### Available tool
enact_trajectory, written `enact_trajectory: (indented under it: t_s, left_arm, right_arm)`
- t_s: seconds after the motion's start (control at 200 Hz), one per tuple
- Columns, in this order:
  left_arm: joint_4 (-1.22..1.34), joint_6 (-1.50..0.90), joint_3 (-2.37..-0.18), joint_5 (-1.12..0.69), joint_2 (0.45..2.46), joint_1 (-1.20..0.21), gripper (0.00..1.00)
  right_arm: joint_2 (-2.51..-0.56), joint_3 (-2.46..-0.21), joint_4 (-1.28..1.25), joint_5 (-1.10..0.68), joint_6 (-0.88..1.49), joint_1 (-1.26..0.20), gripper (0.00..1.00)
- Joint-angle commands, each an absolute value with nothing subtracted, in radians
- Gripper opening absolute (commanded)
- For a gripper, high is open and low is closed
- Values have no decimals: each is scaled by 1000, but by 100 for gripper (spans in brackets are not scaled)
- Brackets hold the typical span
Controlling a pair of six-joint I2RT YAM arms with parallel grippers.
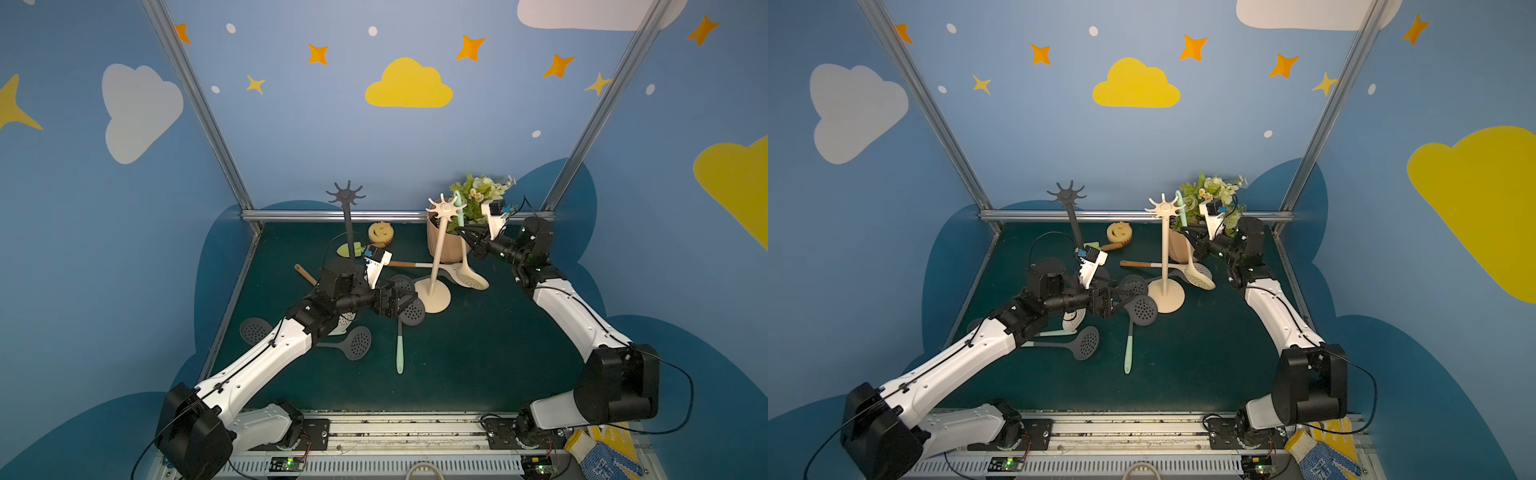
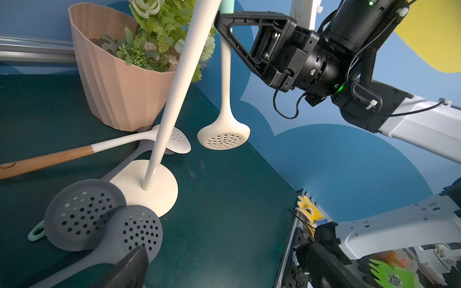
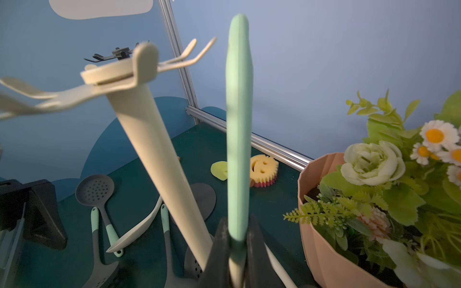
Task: Hang the skimmer on the kitchen utensil rack
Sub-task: Hang the skimmer on the rack.
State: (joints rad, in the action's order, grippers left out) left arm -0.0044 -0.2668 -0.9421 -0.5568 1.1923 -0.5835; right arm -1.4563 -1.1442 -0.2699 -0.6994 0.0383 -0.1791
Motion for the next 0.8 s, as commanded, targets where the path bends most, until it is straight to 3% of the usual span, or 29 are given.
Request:
enact_trajectory:
  t_s: [0.0, 0.796]
  left_arm:
    - [3, -265, -949, -569, 1194, -587, 100]
    - [5, -268, -950, -574, 1198, -590, 100]
  right_arm:
    - [-1416, -1164, -272, -695, 13, -185, 4]
    - [-1385, -1147, -221, -655, -53, -202, 4]
